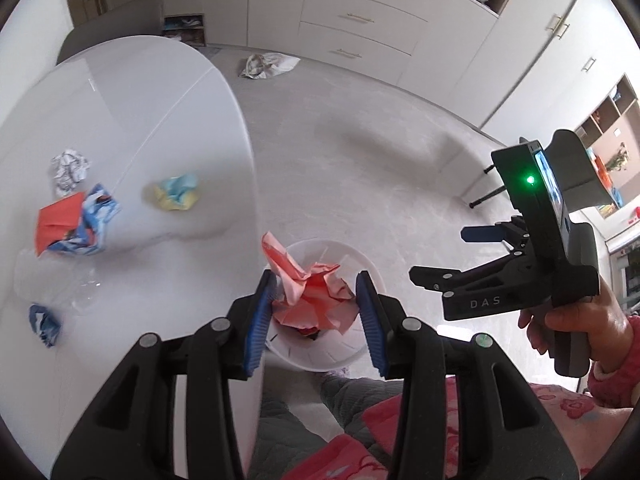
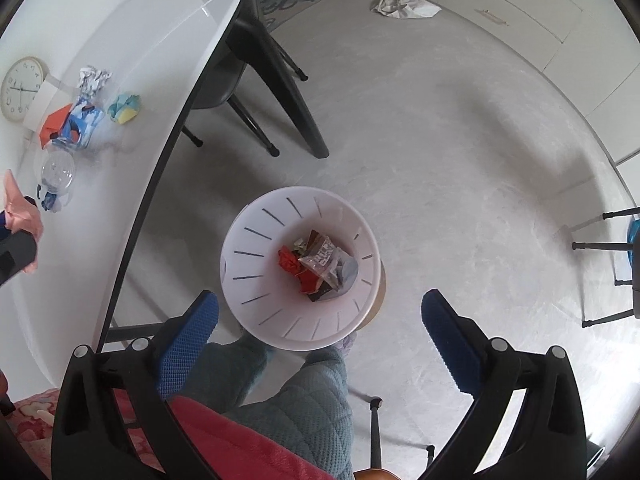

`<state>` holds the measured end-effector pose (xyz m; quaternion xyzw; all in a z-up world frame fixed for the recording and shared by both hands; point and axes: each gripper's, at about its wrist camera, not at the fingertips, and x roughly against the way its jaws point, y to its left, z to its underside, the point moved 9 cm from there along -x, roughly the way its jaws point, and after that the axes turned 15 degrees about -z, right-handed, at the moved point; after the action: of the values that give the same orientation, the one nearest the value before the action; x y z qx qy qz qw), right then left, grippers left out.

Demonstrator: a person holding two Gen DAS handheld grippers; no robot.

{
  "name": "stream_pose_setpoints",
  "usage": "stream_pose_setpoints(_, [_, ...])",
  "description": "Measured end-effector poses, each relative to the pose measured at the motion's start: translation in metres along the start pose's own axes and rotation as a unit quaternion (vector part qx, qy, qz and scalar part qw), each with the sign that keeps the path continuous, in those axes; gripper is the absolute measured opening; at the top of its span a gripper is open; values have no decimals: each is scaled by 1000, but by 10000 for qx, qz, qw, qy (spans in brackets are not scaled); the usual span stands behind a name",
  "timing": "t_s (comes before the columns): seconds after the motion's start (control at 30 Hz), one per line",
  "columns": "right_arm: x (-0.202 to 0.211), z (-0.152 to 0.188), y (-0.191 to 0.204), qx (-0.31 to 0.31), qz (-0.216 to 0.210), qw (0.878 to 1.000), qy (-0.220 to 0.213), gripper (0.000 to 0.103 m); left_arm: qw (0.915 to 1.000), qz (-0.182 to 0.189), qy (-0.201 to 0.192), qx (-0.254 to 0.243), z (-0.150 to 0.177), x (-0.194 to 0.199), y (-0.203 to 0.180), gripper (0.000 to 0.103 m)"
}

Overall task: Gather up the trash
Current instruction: 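Carry the bag over the bin and open the right tool while the left carries pink paper, then open the left tool over the bin to drop the pink tissue paper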

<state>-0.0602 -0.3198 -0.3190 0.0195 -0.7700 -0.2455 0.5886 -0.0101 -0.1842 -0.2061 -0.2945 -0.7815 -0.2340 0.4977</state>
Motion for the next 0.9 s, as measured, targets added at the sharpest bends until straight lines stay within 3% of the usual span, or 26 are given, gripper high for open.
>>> stream_pose_setpoints(0.03, [0,0,-1,12,24,10000,-11,100,10000,47,38,-21,0,-1,-3,53])
stream_pose_setpoints(0.07, [1,0,-2,19,36,10000,-20,100,10000,52,68,-41,1,-2,-5,73])
stream_pose_setpoints(0.13, [2,0,-3,22,30,10000,-32,100,9999,-118,42,-58,0,-1,-4,95])
stream_pose_setpoints(0.5, [0,0,8,121,-11,9999,18,100,9999,-162,-3,17,1,6,5,95])
stream_pose_setpoints(0.9, [-1,-15,50,508,-105,9987,10,100,9972,-345,-50,657,10,21,48,95])
